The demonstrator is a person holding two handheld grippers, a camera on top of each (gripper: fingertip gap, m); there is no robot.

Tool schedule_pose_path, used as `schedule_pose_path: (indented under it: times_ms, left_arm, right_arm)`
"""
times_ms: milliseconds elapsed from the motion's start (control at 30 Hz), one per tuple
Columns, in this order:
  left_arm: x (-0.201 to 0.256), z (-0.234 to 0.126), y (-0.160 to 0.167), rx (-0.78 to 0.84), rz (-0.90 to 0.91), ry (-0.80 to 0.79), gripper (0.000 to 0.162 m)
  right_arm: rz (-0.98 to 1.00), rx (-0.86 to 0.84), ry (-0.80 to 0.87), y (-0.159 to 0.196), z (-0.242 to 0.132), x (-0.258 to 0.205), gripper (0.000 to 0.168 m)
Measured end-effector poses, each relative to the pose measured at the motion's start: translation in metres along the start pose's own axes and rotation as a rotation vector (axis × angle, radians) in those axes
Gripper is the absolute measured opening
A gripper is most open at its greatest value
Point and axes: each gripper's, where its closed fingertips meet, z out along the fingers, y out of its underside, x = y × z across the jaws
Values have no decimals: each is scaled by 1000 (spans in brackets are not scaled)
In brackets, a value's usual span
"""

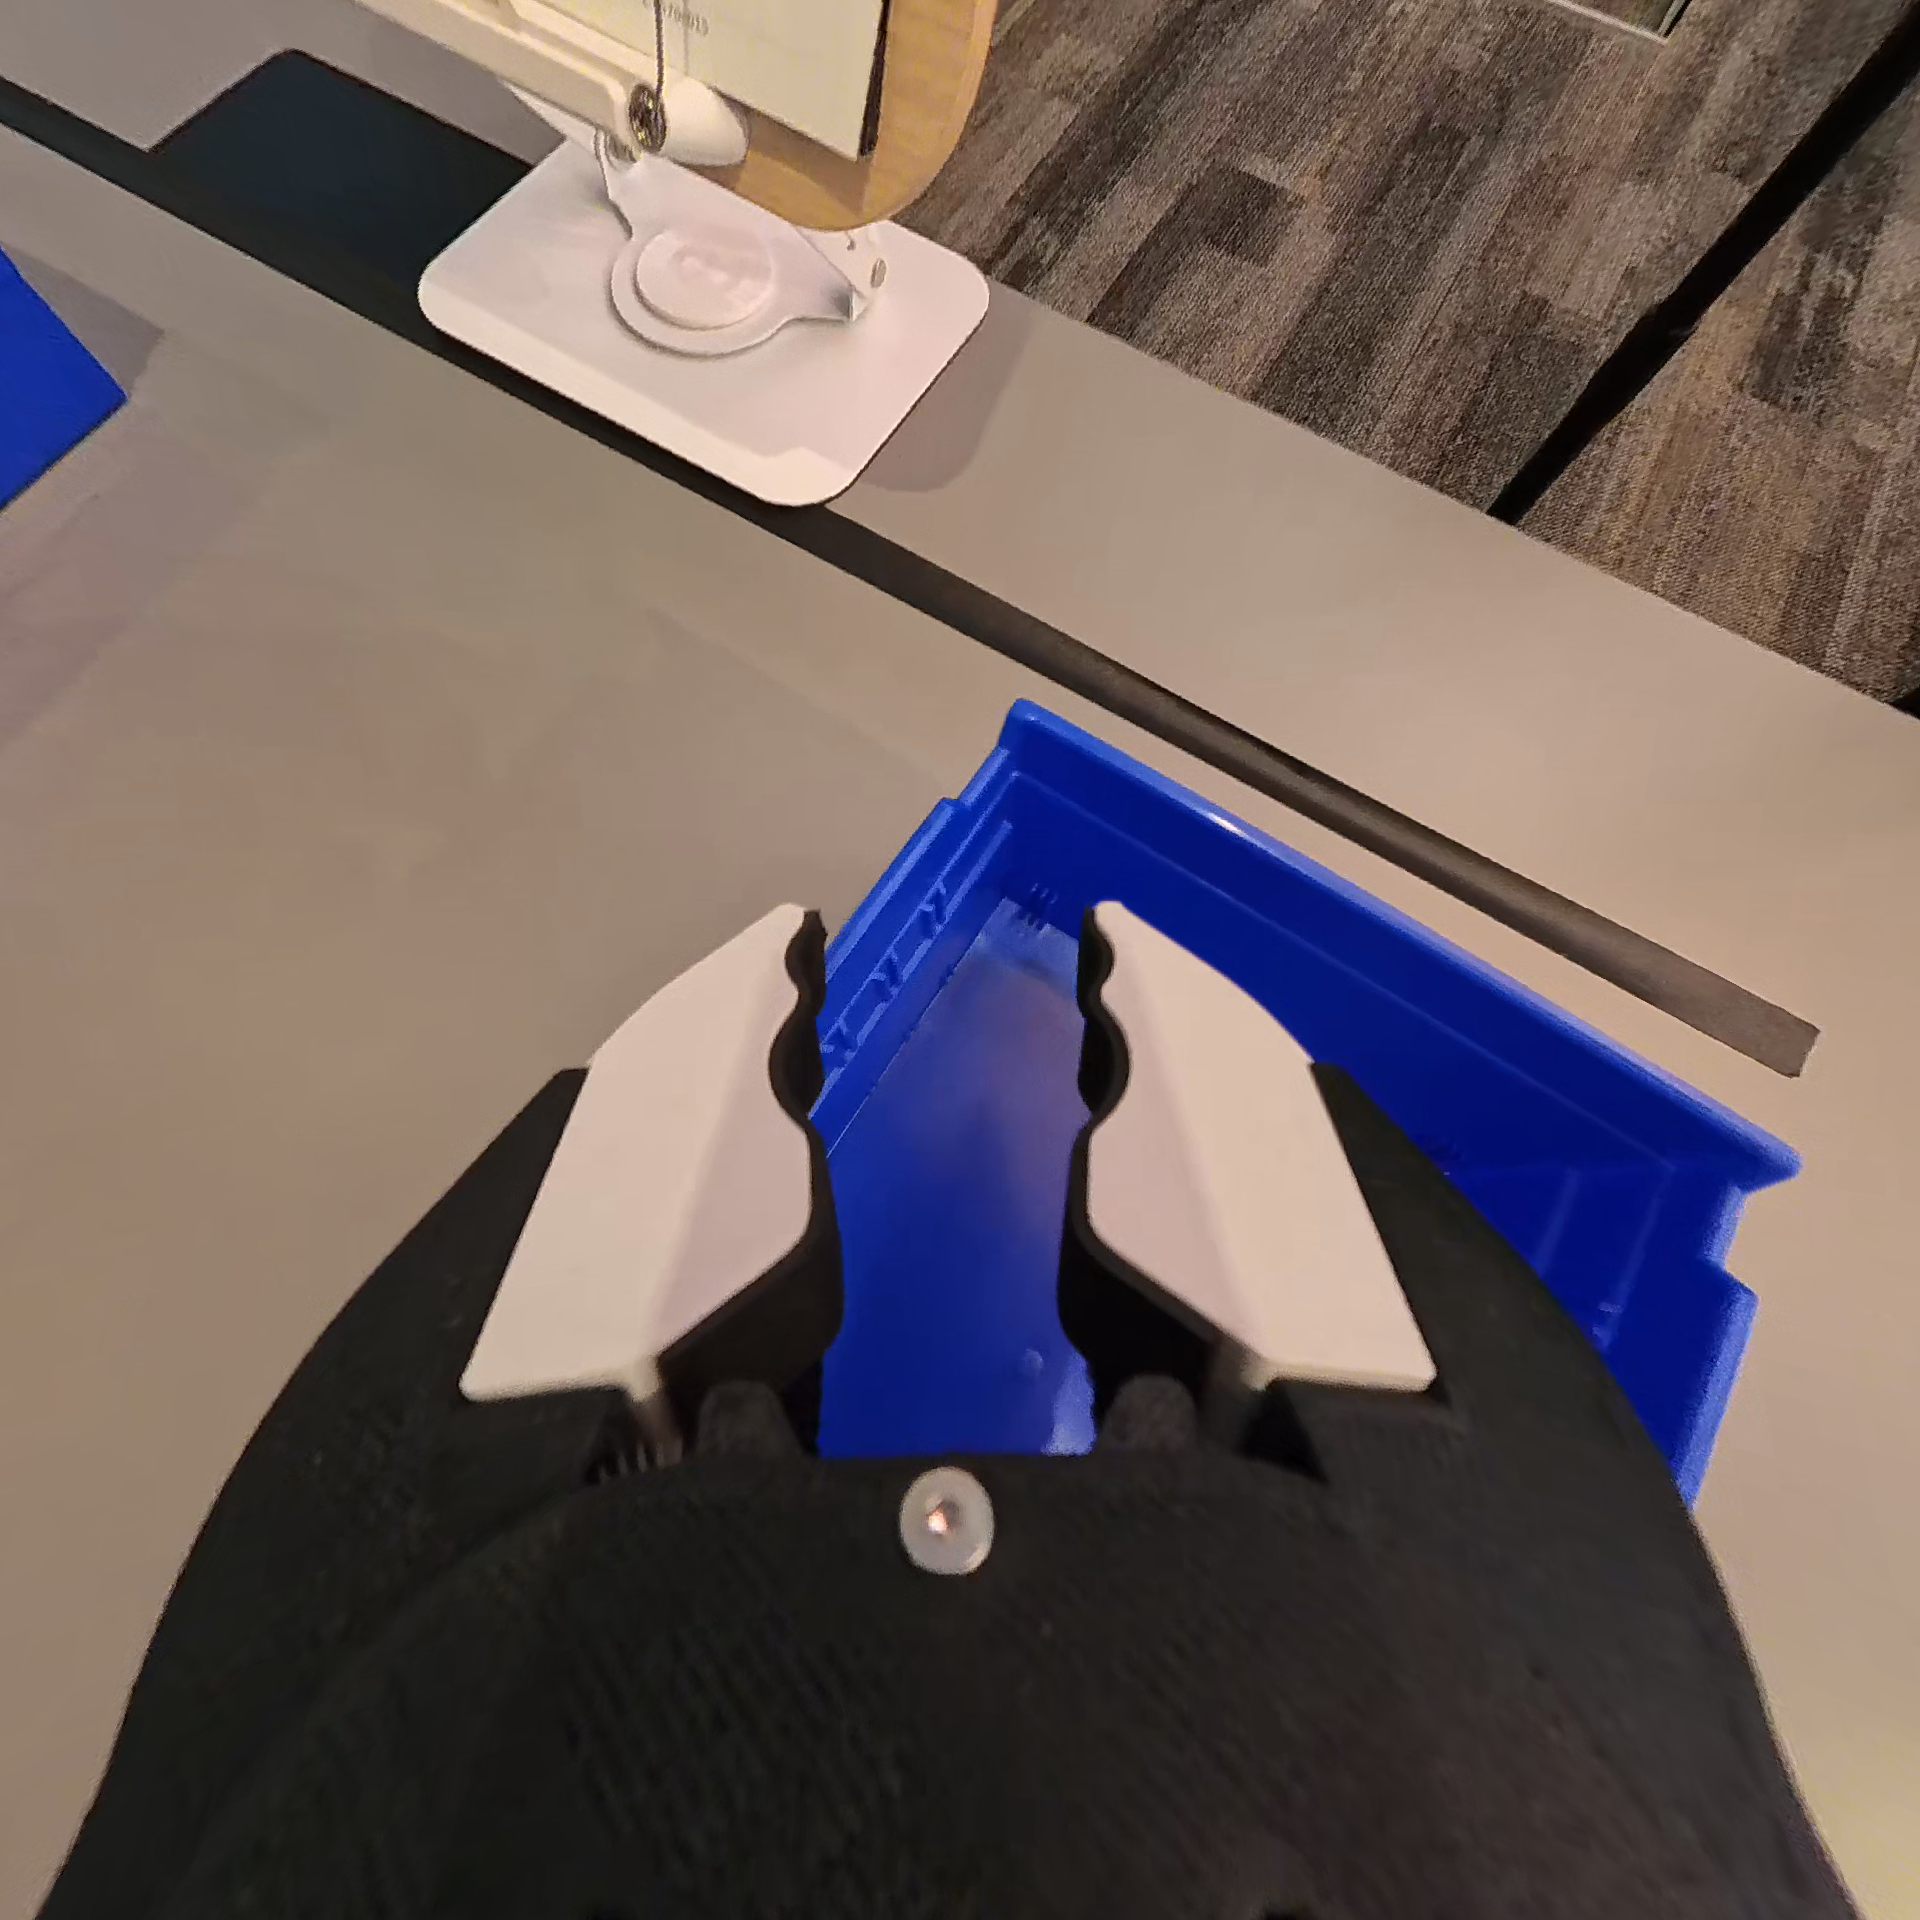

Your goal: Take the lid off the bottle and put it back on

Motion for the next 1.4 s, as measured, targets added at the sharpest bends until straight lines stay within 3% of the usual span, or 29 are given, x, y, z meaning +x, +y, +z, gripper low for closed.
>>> schedule_pose_path:
  times_ms: [367,667,900,1133,1400]
  left_arm:
    - [0,13,9,-93,56,-49,87]
    - [12,-4,0,-11,131,-28,86]
    - [20,-44,-6,166,153,86,86]
    - [24,-106,-22,476,137,189,86]
    - [67,-182,-22,787,227,386,86]
  right_arm:
    - [-32,-38,-11,5,5,-7,49]
    - [-48,-60,-10,7,10,-9,49]
    - [-65,-76,-15,9,14,-13,49]
    - [-91,-106,-18,13,21,-18,49]
    - [-130,-28,-31,-3,17,-33,48]
